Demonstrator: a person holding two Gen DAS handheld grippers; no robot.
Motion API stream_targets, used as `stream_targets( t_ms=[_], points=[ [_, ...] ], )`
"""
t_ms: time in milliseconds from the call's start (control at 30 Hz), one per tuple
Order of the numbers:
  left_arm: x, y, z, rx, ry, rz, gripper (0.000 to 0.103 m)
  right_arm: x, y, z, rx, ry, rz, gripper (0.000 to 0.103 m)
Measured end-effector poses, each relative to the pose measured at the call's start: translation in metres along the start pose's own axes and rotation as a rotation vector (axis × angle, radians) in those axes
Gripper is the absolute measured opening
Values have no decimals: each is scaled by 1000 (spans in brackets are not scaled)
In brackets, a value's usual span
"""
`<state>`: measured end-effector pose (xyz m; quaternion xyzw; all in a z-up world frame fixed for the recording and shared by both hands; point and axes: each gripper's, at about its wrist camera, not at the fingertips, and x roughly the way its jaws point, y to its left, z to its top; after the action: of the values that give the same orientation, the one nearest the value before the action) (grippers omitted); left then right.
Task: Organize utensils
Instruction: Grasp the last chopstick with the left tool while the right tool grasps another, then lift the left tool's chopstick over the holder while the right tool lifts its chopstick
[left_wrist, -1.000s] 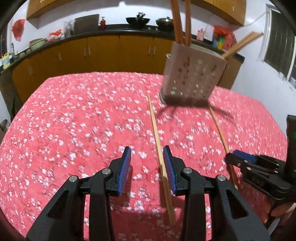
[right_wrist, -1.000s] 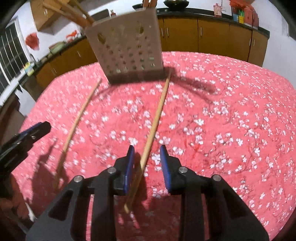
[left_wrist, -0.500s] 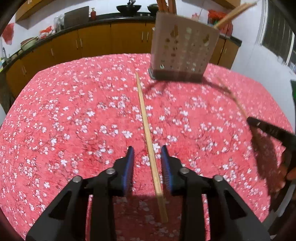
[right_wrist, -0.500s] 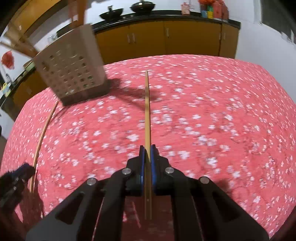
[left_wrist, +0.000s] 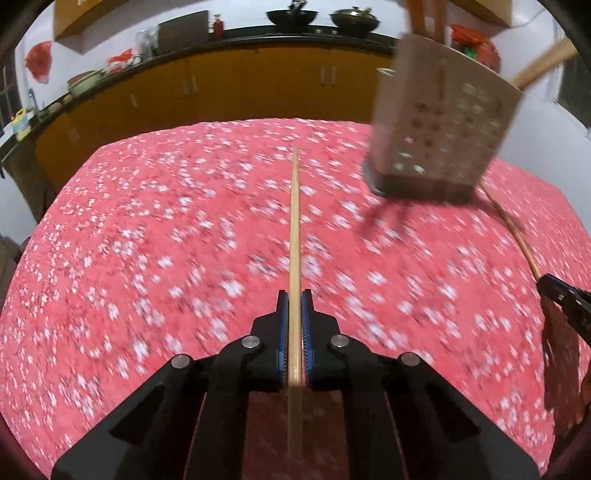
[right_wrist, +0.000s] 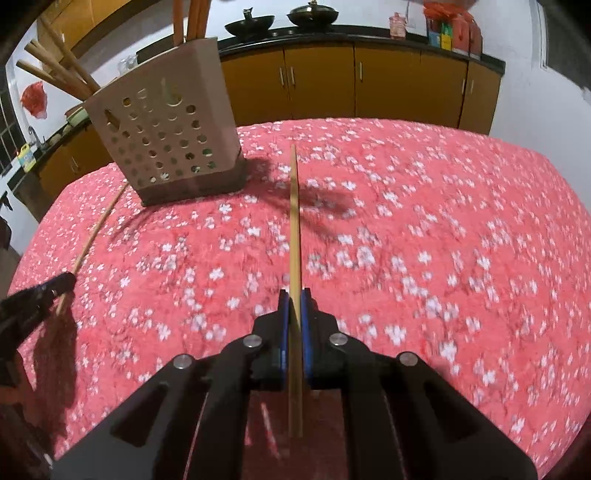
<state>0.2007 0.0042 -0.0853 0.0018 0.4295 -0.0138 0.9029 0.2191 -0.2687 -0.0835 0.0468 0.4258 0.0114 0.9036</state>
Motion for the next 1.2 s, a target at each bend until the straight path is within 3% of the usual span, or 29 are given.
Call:
stream_targets(
  t_ms=[167, 367, 1200],
  points=[
    [4, 15, 6, -38, -10, -27, 9, 9, -4, 7, -9, -2, -27, 8],
    [1, 18, 6, -28, -13, -57, 19, 9, -6, 4, -22, -10, -22, 10],
    [8, 9, 5, -12, -11, -32, 20, 9, -7, 3, -13, -9, -11, 10]
  ],
)
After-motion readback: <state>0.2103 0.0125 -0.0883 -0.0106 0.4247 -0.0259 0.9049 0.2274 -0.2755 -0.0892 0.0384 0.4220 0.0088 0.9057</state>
